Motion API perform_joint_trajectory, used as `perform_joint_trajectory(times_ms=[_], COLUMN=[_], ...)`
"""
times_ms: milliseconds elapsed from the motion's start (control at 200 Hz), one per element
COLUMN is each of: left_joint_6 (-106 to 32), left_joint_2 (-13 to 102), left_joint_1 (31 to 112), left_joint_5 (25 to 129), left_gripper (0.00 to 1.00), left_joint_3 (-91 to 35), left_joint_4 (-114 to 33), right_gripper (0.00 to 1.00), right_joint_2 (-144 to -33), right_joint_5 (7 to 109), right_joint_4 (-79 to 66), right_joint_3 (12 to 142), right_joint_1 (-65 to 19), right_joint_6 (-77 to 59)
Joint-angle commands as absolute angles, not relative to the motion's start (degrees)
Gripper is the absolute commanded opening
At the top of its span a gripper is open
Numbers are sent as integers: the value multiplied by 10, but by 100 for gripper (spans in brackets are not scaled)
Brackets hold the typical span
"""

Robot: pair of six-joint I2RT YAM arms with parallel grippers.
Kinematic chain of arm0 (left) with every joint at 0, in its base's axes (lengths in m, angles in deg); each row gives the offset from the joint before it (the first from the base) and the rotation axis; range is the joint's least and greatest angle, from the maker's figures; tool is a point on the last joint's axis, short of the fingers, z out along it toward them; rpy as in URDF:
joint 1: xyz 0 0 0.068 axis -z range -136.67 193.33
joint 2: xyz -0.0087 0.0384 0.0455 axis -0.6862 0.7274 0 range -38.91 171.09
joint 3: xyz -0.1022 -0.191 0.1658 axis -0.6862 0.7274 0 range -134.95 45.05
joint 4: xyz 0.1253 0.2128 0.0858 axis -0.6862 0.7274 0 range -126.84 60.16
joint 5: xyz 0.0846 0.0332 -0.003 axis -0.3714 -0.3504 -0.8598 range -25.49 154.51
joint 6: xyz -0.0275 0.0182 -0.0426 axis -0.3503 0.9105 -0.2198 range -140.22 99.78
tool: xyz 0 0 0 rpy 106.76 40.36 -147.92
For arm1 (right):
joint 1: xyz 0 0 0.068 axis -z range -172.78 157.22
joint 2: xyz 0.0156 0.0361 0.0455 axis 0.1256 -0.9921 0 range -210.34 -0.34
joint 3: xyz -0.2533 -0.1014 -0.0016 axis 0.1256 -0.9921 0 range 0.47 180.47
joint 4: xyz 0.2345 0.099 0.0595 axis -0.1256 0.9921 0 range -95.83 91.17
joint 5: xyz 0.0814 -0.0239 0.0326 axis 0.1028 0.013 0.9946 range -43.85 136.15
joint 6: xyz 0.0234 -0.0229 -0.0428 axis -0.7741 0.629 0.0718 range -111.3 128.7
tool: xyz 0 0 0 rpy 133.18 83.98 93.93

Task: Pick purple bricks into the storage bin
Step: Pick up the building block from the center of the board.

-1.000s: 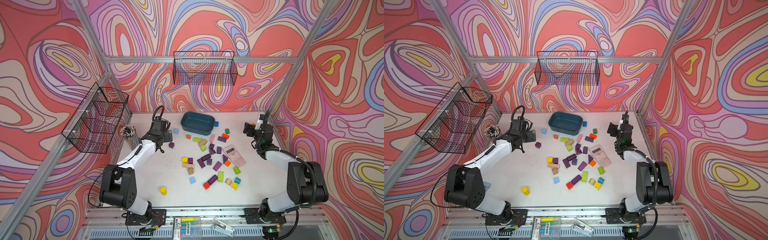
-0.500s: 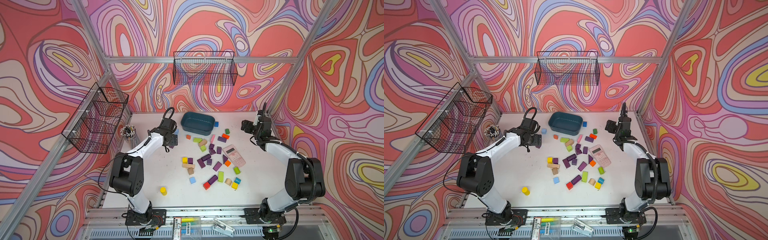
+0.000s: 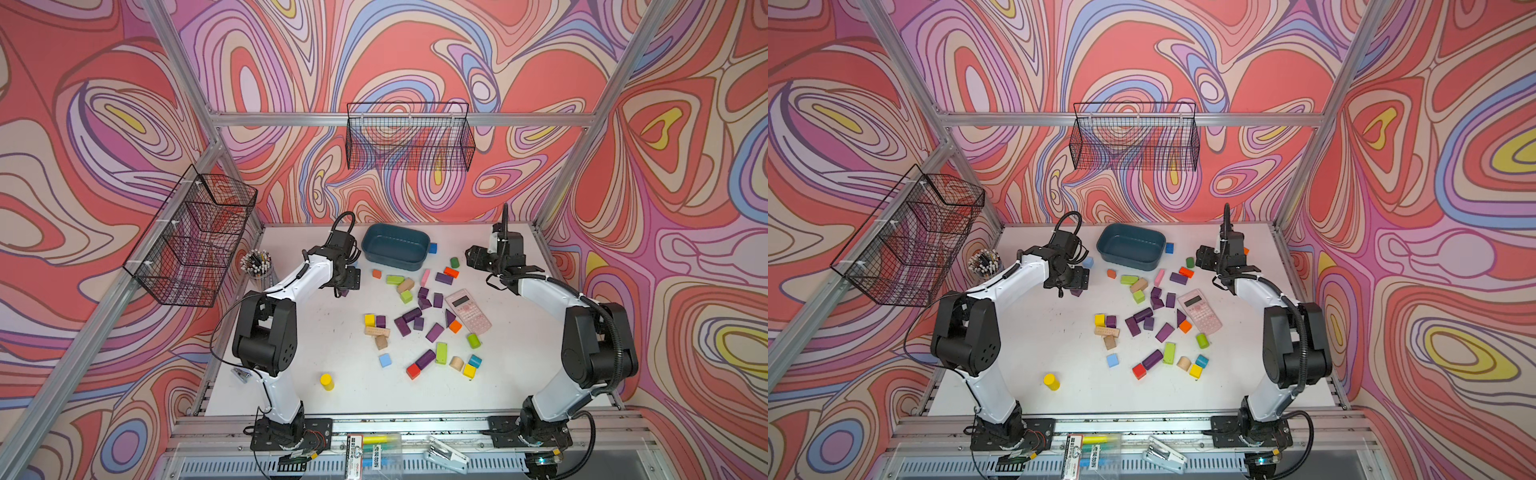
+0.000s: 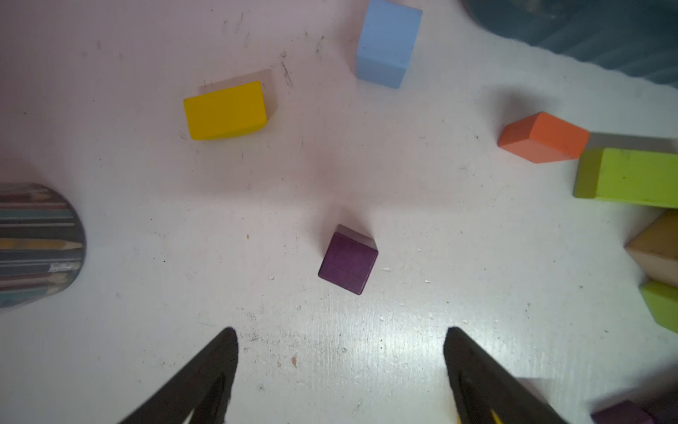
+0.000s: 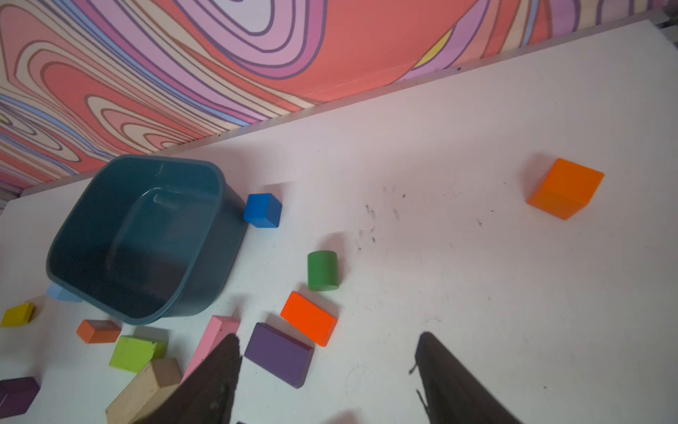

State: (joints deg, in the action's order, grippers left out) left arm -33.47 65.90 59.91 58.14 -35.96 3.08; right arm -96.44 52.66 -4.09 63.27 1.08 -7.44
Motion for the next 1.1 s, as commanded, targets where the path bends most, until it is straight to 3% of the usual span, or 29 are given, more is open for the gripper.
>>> perform_joint_trajectory(times_ms=[0, 336, 791, 1097], left_joint_6=[-257, -169, -159, -151], left_joint_2=[679, 726, 766, 793], left_joint_1=[601, 593, 569, 568], left_joint_5=[595, 641, 674, 669], left_gripper=[91, 86, 68, 64], left_joint_3=[-386, -421, -436, -459], left_joint_4=[69, 101, 106, 110], right_gripper=[79, 79, 78, 78], right_joint_2=[-967, -966, -975, -979], right_joint_5=[550, 549, 546, 547], right_joint_4=[-22, -7, 1, -2], right_joint_3=[647, 659, 680, 686], right_joint_1=[-3, -38, -57, -63], right_joint_6=[-69, -55, -44, -43])
